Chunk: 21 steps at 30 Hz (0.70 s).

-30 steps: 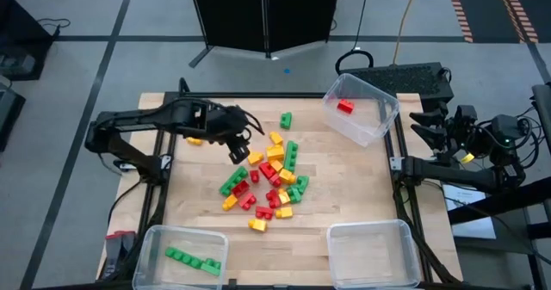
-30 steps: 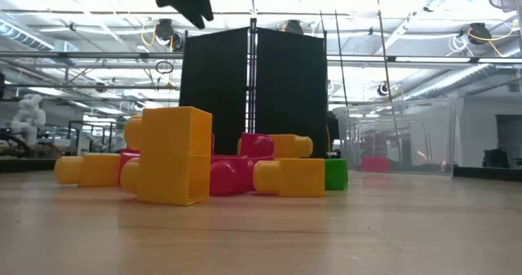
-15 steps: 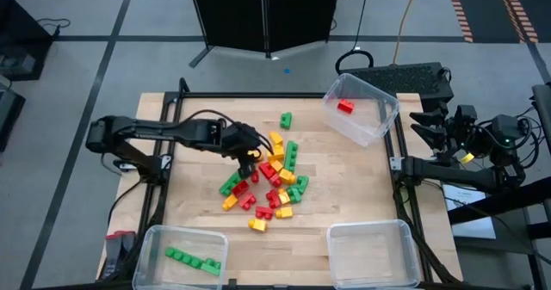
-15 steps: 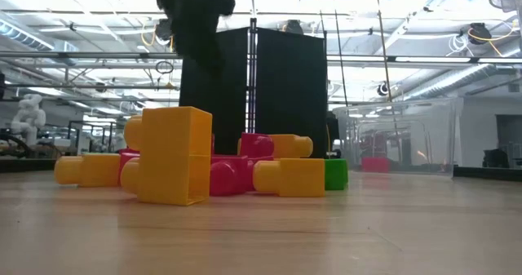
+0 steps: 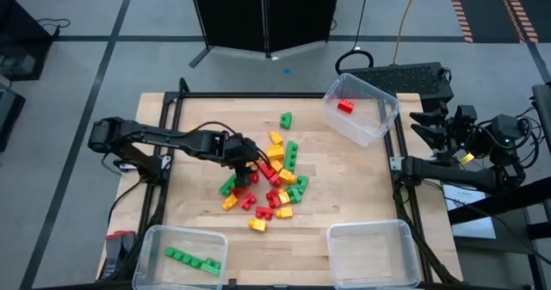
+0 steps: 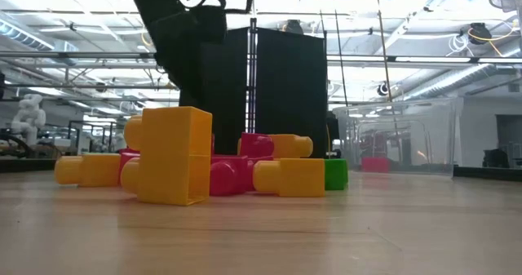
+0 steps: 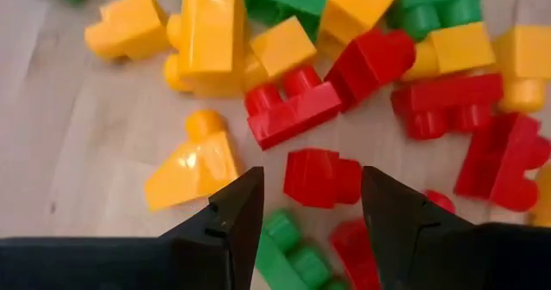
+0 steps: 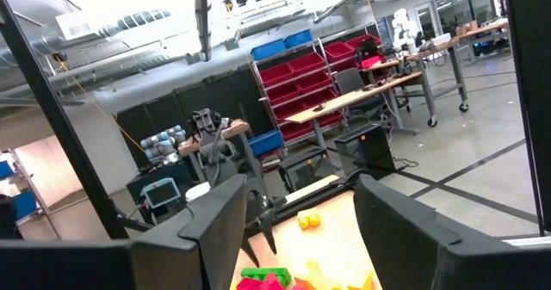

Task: Sort blocks
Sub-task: Put the red game piece into the top transparent bin

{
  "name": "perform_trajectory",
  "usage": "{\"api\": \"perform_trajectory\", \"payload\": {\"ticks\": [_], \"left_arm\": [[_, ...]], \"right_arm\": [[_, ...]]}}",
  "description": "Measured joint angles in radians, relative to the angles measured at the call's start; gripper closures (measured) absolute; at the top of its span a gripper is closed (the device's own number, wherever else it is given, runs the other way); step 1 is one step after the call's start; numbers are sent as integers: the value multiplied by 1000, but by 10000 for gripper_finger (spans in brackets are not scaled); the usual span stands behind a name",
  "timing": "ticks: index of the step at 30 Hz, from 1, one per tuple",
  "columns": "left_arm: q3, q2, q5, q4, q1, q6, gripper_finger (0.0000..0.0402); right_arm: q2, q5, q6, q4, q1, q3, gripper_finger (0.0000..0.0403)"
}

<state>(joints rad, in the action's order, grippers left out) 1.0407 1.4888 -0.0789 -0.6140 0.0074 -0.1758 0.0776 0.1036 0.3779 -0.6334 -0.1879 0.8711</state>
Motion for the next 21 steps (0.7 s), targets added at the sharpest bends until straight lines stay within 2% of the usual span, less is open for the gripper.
{"api": "perform_trajectory", "payload": {"ticks": [10,21], "left_arm": [[-88,16,-33,140,-51,-26,242],[-115,158,-38,269,-56,-25,242]], "right_arm": [[0,0,2,-10,0,0,195],[0,1,5,-8,0,0,195]]}}
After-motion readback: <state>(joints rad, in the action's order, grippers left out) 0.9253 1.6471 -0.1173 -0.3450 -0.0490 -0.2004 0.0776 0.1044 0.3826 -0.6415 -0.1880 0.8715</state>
